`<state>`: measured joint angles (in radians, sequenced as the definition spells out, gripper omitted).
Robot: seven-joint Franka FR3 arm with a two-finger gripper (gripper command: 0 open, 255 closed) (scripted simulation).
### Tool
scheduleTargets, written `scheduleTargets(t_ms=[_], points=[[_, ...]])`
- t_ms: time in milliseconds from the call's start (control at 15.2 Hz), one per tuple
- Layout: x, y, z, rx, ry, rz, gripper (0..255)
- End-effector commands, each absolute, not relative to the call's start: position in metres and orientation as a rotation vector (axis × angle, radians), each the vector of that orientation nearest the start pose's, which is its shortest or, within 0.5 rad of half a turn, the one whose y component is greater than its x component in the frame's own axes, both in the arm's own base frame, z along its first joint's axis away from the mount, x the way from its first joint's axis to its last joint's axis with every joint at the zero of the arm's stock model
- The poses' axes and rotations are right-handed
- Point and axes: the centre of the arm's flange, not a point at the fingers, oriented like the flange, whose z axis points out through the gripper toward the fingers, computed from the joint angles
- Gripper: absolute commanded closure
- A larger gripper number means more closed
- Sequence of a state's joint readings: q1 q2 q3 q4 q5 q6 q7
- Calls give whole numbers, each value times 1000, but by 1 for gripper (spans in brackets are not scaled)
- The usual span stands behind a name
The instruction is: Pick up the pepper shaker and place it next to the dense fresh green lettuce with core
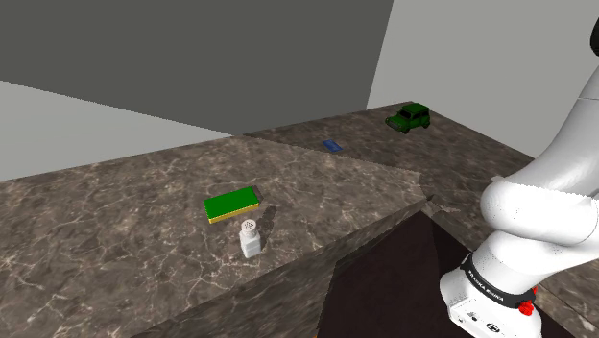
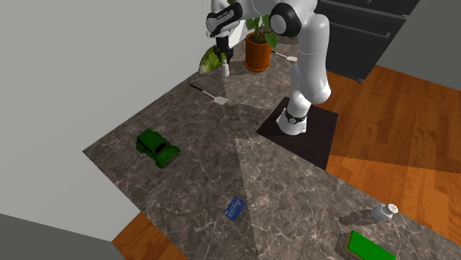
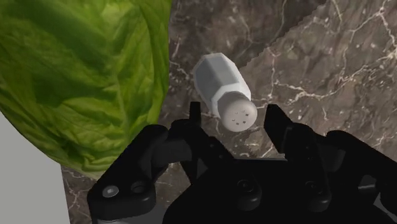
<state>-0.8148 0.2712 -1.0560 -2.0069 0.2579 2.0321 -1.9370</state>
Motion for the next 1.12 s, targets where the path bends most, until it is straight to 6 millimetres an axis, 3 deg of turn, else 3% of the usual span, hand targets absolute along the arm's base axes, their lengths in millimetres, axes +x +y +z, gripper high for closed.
scheduleTargets(t_ms=[0,264,528,1056], points=[[-135,-553,377,-3047,87,-31,0],[-135,-553,377,-3047,87,-31,0],[-136,-558,427,-3047,87,-31,0],[-136,-558,427,-3047,87,-31,0]])
